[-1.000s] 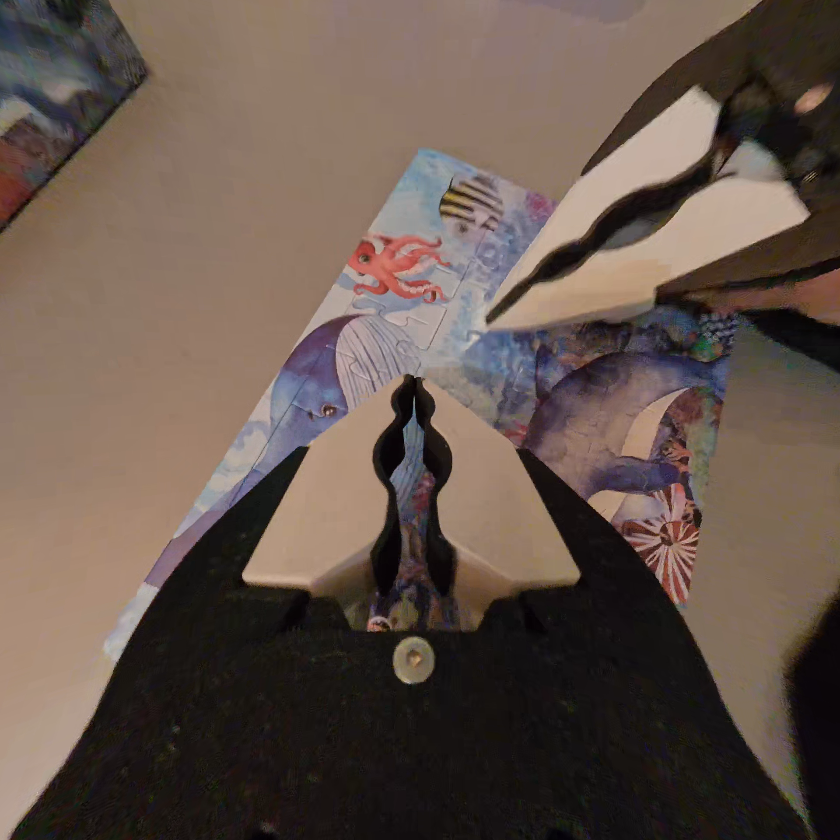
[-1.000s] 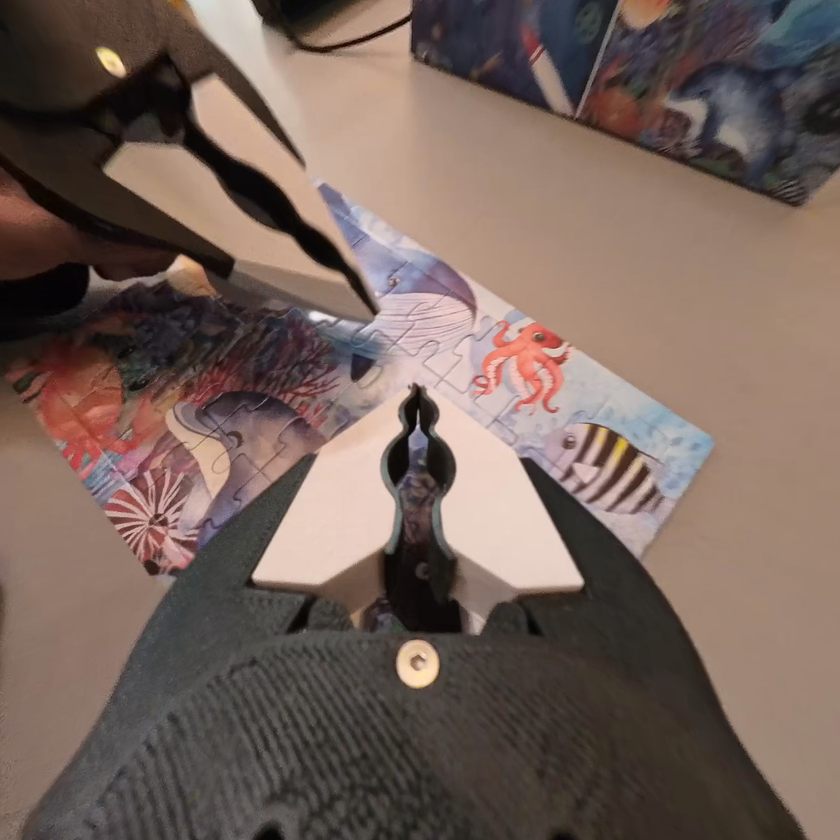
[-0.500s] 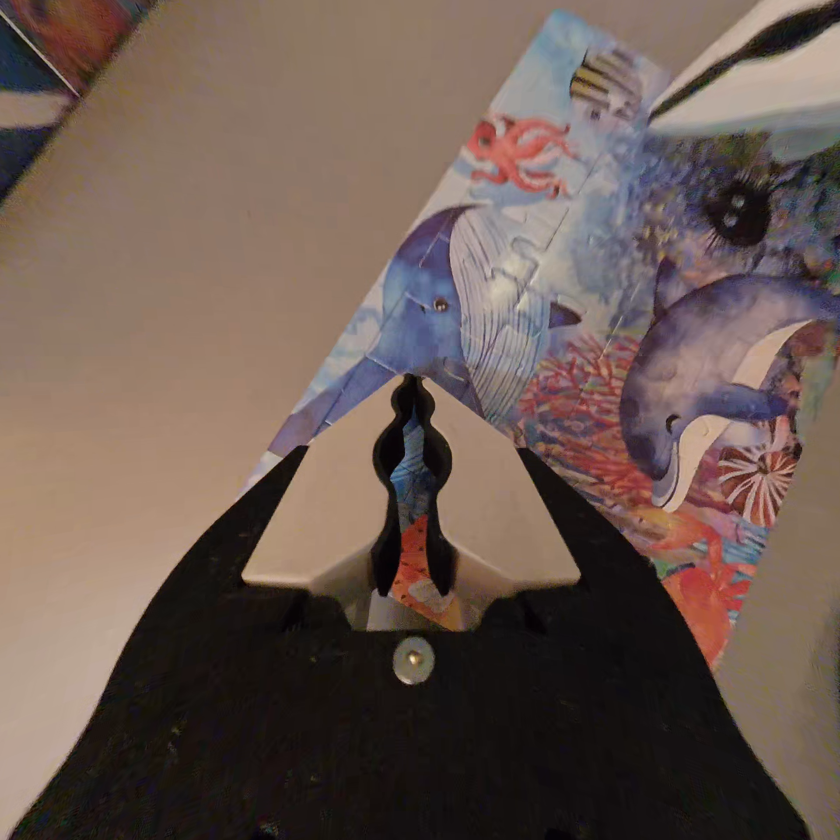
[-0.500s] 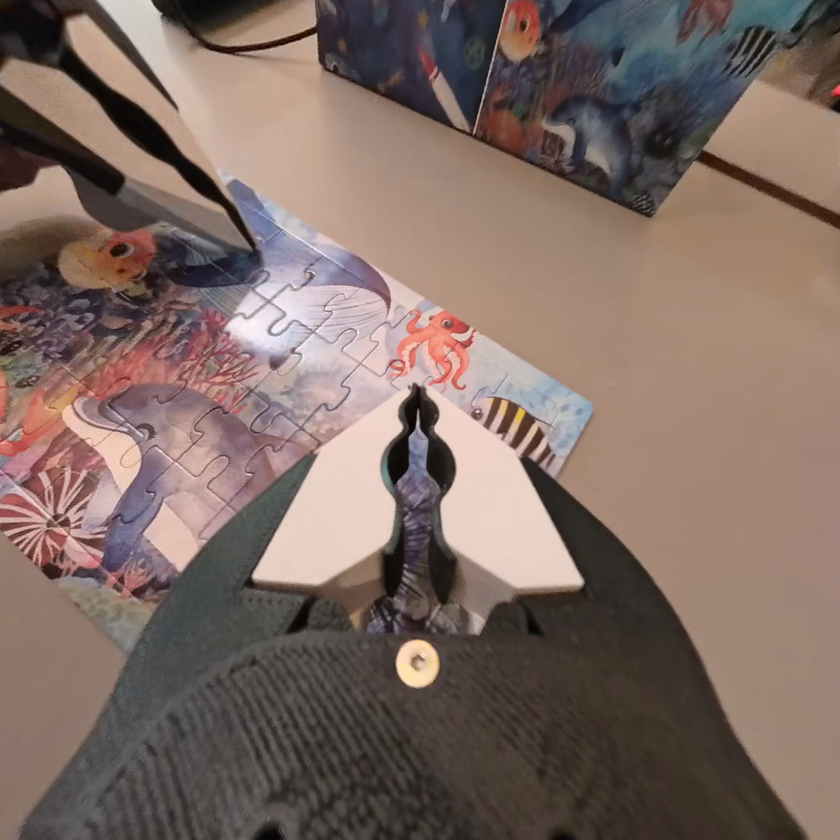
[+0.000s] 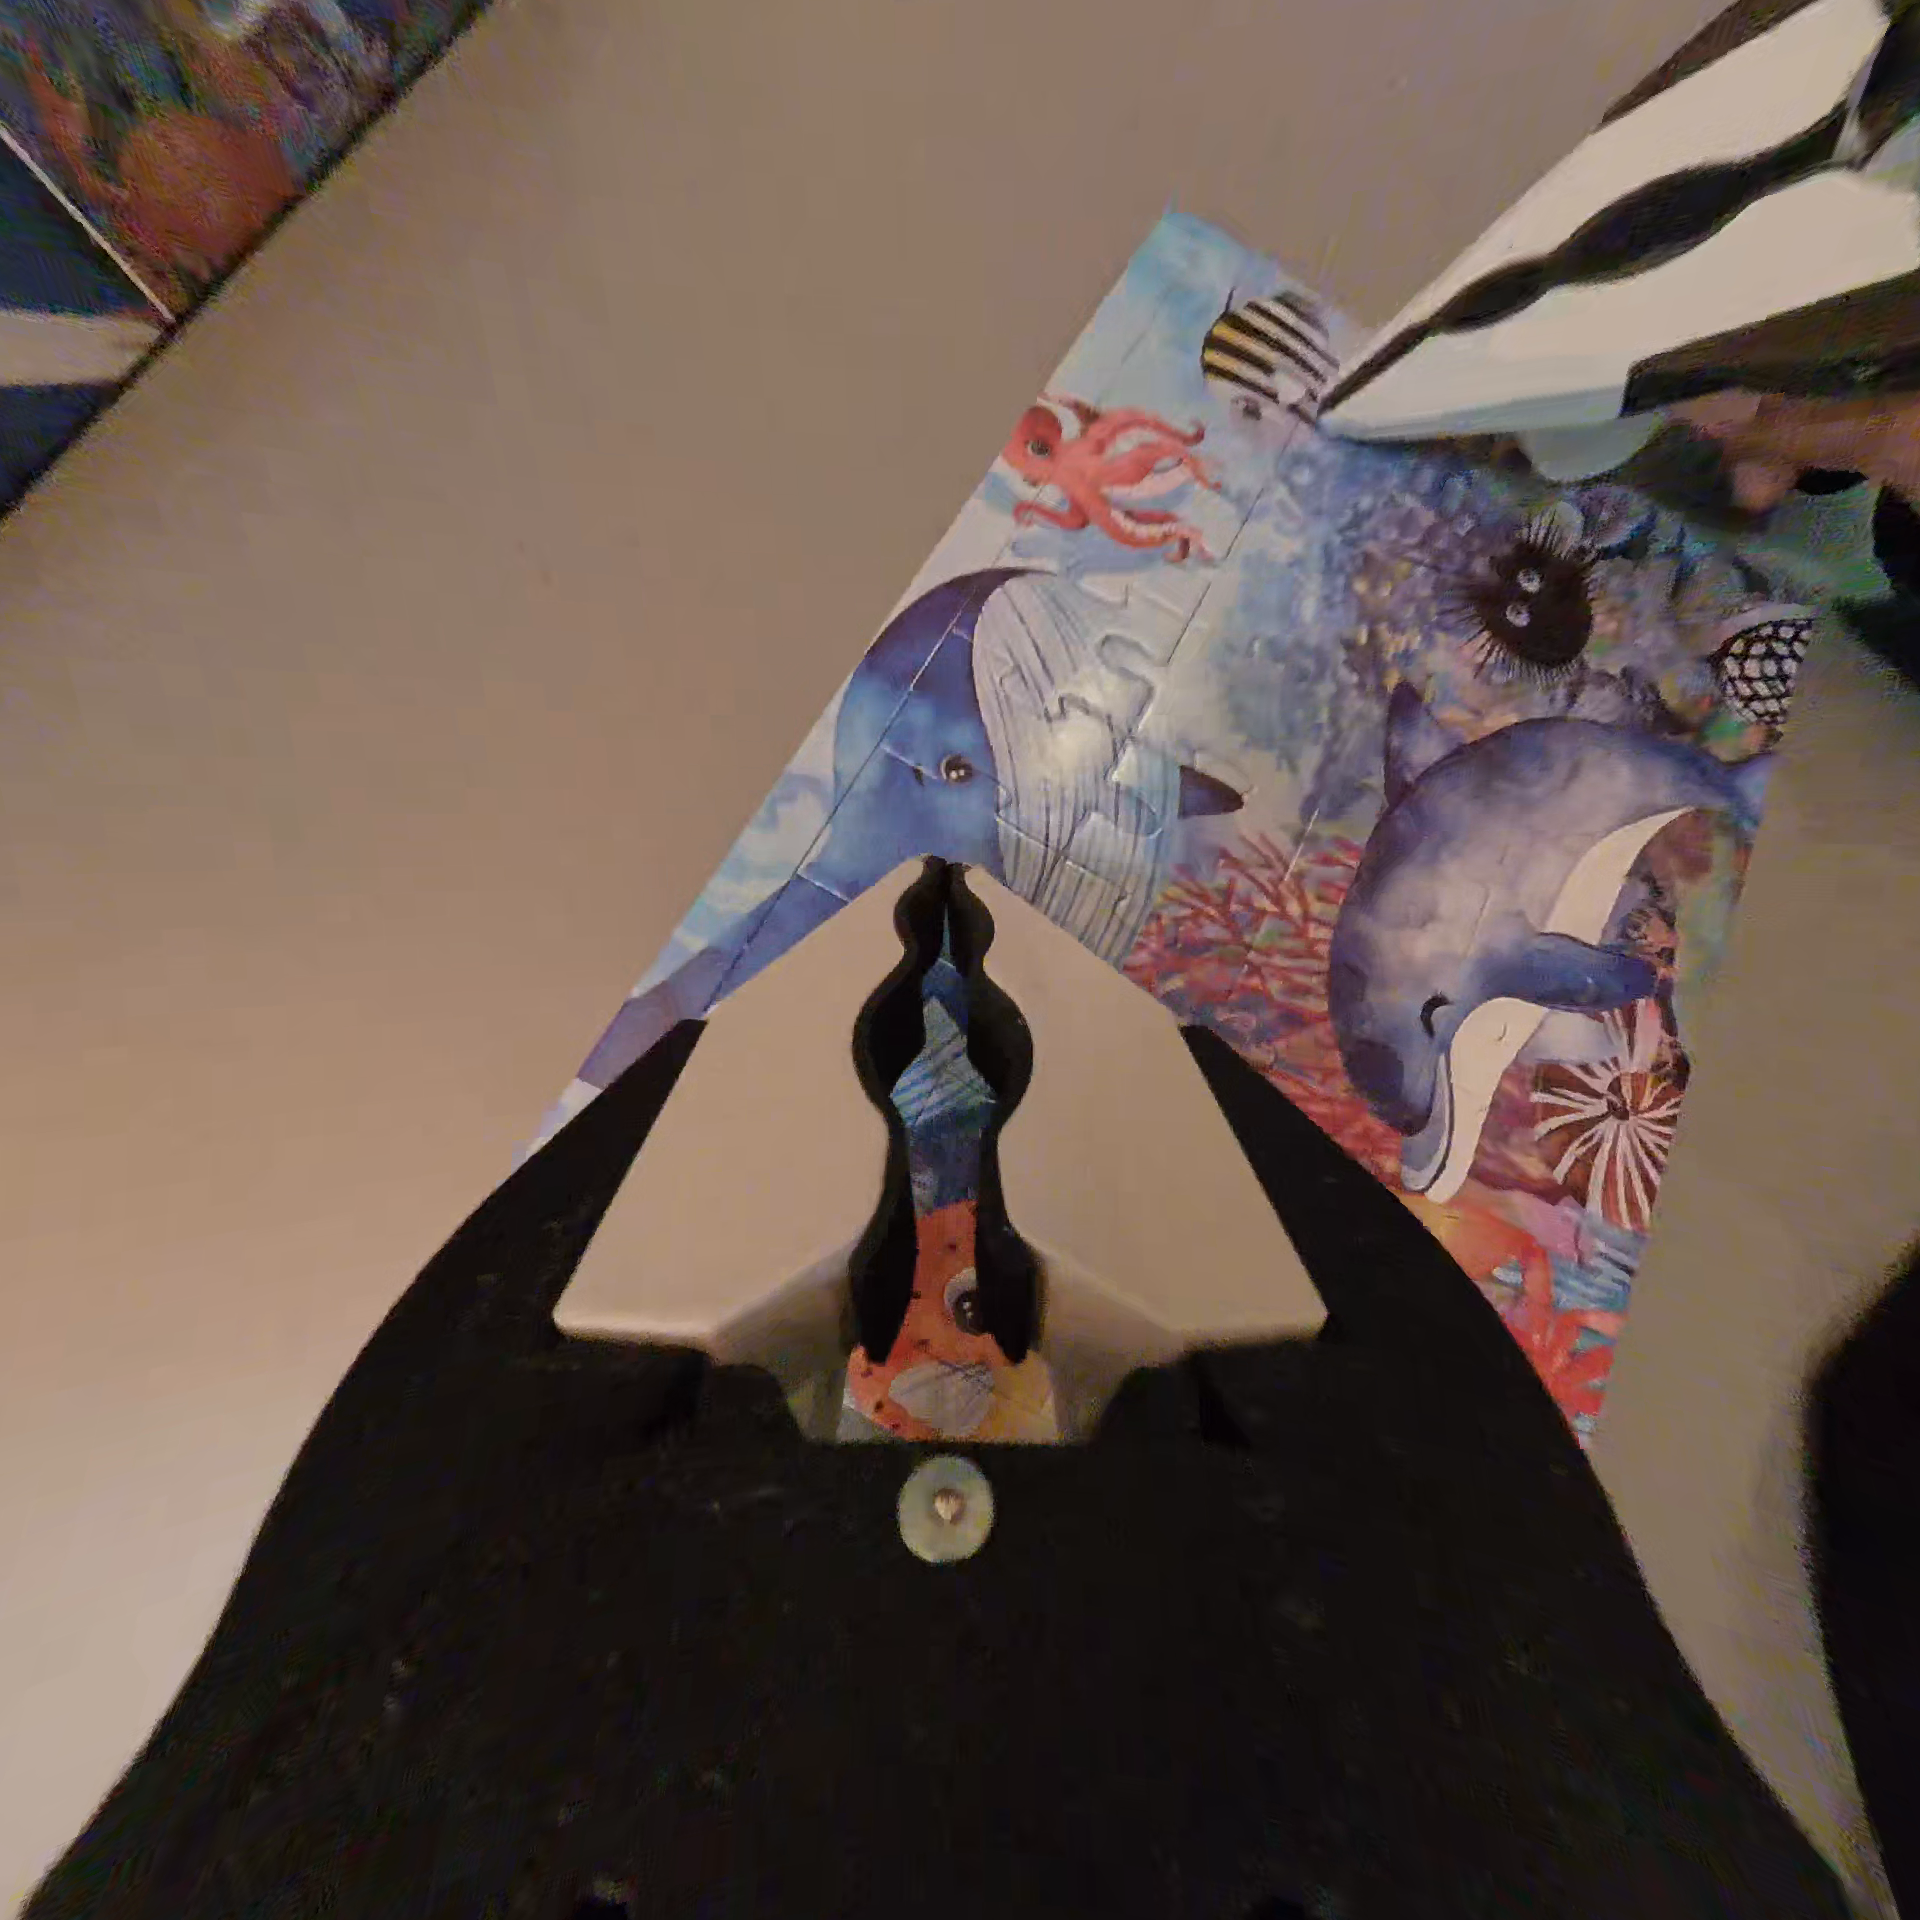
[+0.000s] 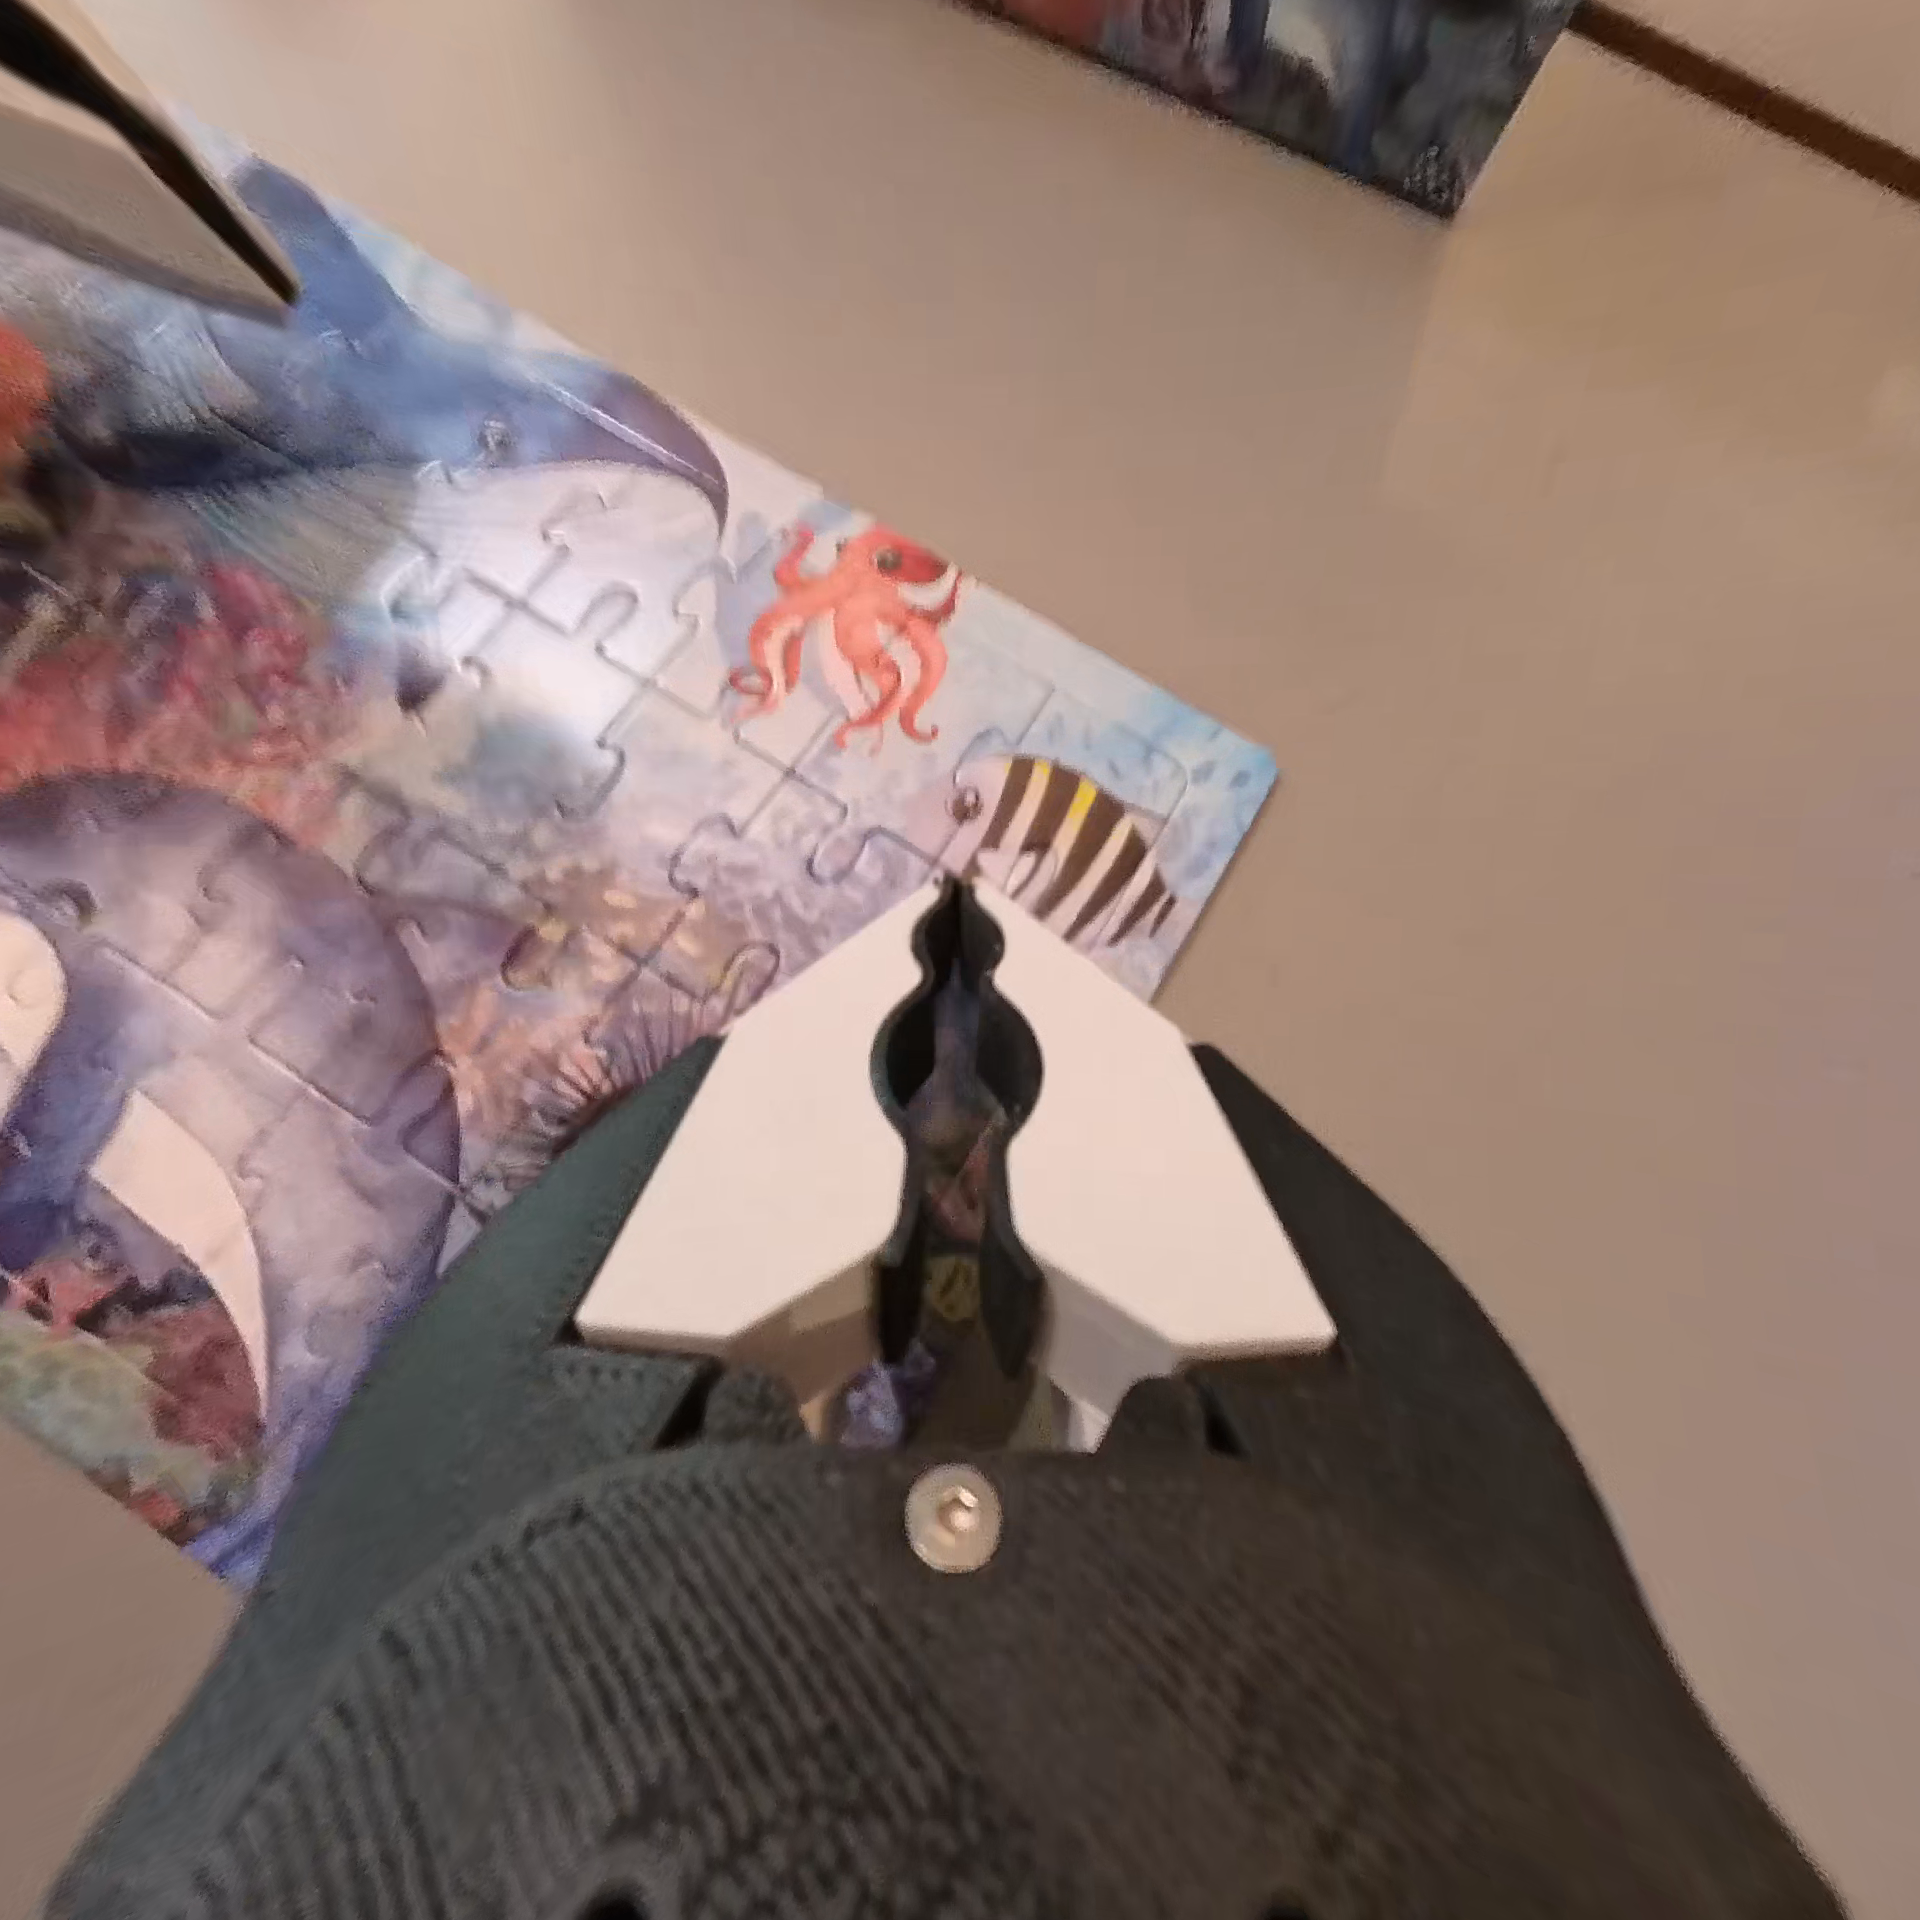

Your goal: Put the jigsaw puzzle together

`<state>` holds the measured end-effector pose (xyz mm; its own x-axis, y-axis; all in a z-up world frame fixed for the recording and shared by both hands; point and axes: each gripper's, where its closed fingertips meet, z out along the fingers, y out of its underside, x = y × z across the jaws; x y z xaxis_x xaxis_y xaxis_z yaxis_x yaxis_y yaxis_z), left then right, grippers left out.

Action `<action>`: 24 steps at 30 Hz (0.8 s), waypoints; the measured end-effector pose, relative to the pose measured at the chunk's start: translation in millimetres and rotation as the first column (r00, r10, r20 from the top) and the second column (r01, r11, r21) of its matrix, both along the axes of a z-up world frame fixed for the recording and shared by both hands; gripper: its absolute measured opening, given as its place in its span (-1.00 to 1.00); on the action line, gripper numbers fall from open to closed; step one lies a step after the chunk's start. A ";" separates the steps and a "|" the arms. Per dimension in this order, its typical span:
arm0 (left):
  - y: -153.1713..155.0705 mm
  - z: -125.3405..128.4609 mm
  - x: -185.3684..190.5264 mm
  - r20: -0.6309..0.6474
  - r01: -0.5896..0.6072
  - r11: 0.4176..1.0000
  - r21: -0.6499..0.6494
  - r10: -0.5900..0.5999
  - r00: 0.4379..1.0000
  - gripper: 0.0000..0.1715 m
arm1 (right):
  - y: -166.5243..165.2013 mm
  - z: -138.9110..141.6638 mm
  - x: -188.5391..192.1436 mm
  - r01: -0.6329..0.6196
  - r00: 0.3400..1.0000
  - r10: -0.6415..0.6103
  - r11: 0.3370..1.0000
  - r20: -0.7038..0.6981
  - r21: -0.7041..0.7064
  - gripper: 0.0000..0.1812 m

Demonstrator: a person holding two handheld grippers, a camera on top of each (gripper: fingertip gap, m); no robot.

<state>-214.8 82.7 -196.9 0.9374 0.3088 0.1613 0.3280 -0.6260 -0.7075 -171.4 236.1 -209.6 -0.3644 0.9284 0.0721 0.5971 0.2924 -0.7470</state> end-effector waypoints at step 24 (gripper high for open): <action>2.6 -4.5 -2.9 -0.172 -0.015 0.997 -0.081 0.001 0.985 -1.00 | 5.0 -0.2 -1.2 0.007 1.000 -0.007 1.000 -0.009 -0.029 -1.00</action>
